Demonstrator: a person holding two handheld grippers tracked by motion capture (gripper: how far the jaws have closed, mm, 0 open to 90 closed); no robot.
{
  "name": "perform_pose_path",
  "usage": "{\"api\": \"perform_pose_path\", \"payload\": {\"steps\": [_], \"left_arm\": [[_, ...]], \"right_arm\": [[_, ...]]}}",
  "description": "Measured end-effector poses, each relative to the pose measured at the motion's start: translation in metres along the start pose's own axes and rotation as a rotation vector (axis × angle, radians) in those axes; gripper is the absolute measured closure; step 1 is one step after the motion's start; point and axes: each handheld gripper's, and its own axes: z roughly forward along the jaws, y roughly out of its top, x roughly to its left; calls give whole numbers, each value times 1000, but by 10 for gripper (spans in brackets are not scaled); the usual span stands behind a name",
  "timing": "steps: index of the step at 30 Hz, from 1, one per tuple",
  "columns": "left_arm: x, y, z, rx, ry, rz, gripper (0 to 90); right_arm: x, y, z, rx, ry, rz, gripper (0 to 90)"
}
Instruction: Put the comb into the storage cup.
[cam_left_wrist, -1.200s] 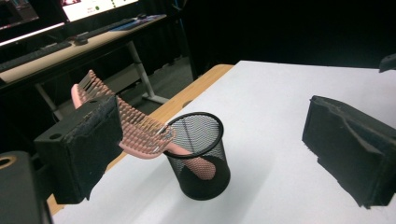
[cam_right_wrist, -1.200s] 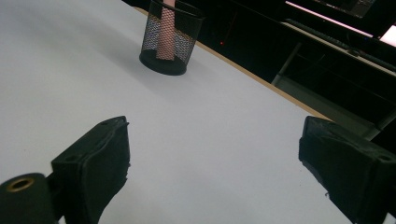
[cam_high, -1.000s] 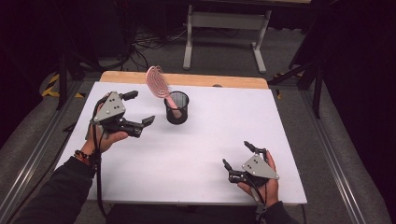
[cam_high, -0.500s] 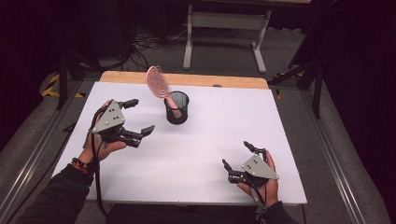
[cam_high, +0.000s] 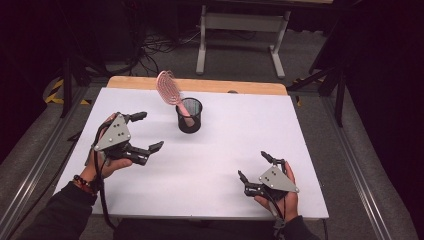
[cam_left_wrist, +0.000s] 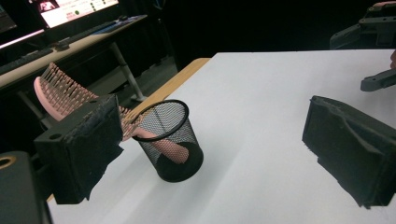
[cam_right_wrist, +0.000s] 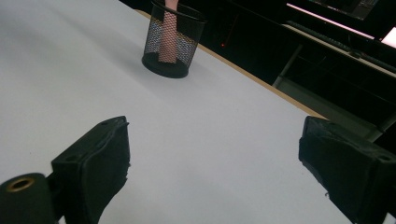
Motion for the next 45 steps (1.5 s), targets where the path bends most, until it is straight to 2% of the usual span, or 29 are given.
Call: {"api": "perform_pose_path", "payload": {"steps": [6,12,14,21,39,41,45], "left_arm": [[-6,-7,-1,15,3,14,56],[-12,-14,-4,15,-18,15,55],[-17,-18,-5,32,-14,40,55],[-22,-27,-8,30,-9,34,61],[-31,-55,-15,85,8,35,62],[-32,-59,-14,99,15,49,62],[-35,-71,-14,102,21,26,68]], "right_arm": [[0,1,-1,-6,2,-5,98],[0,0,-1,-9,0,-2,98],[0,1,-1,-10,1,1,98],[0,2,-2,-25,-11,2,98],[1,2,-2,-27,-5,5,97],[2,2,-2,-25,-4,6,97],[2,2,-2,-27,0,0,97]]}}
